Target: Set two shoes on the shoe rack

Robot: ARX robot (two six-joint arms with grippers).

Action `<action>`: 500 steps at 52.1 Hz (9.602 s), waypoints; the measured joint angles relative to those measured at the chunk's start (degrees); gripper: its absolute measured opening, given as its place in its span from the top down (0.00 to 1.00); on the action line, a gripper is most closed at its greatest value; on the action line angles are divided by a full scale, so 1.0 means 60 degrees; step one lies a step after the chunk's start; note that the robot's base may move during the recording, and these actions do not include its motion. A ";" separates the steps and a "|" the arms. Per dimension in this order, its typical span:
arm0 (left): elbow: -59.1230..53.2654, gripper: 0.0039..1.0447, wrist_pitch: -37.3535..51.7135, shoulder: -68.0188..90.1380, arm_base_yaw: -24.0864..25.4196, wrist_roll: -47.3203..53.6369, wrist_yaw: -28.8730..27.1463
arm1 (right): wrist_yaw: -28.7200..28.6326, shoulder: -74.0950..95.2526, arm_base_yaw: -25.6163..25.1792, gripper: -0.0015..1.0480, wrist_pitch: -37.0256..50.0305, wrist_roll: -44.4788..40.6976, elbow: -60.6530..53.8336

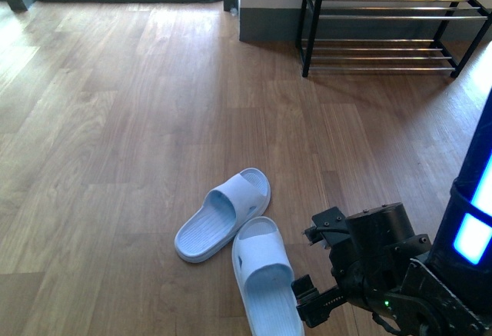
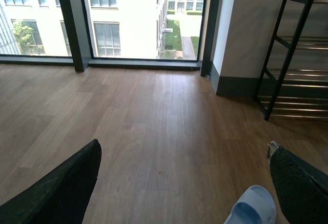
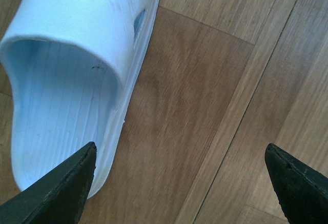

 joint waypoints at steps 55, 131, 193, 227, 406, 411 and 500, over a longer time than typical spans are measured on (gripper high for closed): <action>0.0000 0.09 0.0000 0.0000 0.0000 0.0000 0.0000 | 0.0138 0.1978 0.0645 0.09 0.0310 0.2084 0.2157; 0.0000 0.09 0.0000 0.0000 0.0000 0.0000 0.0000 | 0.0798 -0.0069 -0.2266 0.98 0.0688 0.0270 0.1013; 0.0000 0.09 0.0000 0.0000 0.0000 0.0000 0.0000 | -0.0397 -2.0116 -0.4109 0.98 -0.6098 -0.0670 -0.6164; 0.0000 0.09 0.0000 -0.0004 0.0000 0.0000 0.0000 | 0.0463 -2.1030 -0.2932 0.98 -0.4969 0.0703 -0.8003; 0.8131 0.09 0.4951 2.1023 -0.0222 0.3858 -0.0696 | 0.0495 -2.1030 -0.2929 0.98 -0.4969 0.0732 -0.8007; 0.8269 0.09 0.5282 2.1252 -0.0353 0.3843 -0.0415 | 0.0495 -2.1030 -0.2929 0.98 -0.4969 0.0732 -0.8007; 1.4819 0.09 0.2881 2.6971 -0.2514 0.3905 0.1887 | 0.0495 -2.1030 -0.2929 0.98 -0.4969 0.0732 -0.8007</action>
